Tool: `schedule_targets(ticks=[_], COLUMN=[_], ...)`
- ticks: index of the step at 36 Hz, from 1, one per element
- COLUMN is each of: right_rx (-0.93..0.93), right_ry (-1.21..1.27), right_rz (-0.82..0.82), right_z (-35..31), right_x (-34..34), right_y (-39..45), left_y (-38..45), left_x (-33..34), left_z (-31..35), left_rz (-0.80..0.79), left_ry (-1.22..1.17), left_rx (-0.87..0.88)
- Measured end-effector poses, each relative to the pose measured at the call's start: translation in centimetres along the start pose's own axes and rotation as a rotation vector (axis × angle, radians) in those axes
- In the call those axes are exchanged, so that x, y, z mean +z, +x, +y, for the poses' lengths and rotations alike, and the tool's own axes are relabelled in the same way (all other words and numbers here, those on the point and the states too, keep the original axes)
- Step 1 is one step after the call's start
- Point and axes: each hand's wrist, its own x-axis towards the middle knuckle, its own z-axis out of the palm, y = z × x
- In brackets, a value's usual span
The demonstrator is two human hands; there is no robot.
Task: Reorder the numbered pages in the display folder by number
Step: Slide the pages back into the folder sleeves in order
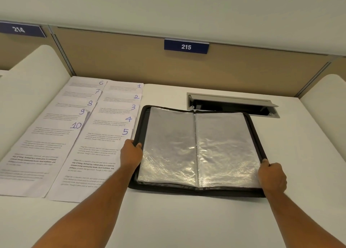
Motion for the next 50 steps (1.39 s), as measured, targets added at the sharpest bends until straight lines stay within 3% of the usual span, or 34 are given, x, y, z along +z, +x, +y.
schedule_targets(ticks=[14, 19, 23, 27, 34, 39, 43, 50], right_rx=[-0.053, -0.191, -0.431, -0.696, -1.028, -1.065, -1.027, -0.896], right_ry=[-0.190, -0.128, -0.066, 0.041, 0.054, -0.058, -0.135, -0.032], right_rz=[0.013, 0.121, 0.139, -0.020, -0.534, -0.669, -0.606, -0.469], right_z=[1.0, 1.0, 0.1, -1.9, -5.9, -7.6, -8.5, -9.9], right_x=[2.0, 2.8, 4.3, 6.0, 8.2, 10.1, 11.1, 12.0], right_y=[-1.2, -2.7, -4.8, -8.0, -16.2, -20.6, -22.8, -24.2], left_y=[-0.6, -1.7, -2.6, -2.7, -3.1, -4.1, -4.1, -3.9], left_x=[0.4, 0.3, 0.3, 0.2, -0.6, -0.9, -1.0, -1.0], left_z=[-1.5, -1.6, -1.4, -1.7, -1.9, -1.4, -1.0, -0.7], left_rz=[0.093, 0.122, 0.108, 0.000, -0.107, -0.148, -0.181, -0.238], left_ry=[0.365, 0.444, 0.370, 0.302, 0.307, 0.354, 0.337, 0.353], left_rx=[0.279, 0.358, 0.320, 0.215, 0.168, 0.201, 0.211, 0.246])
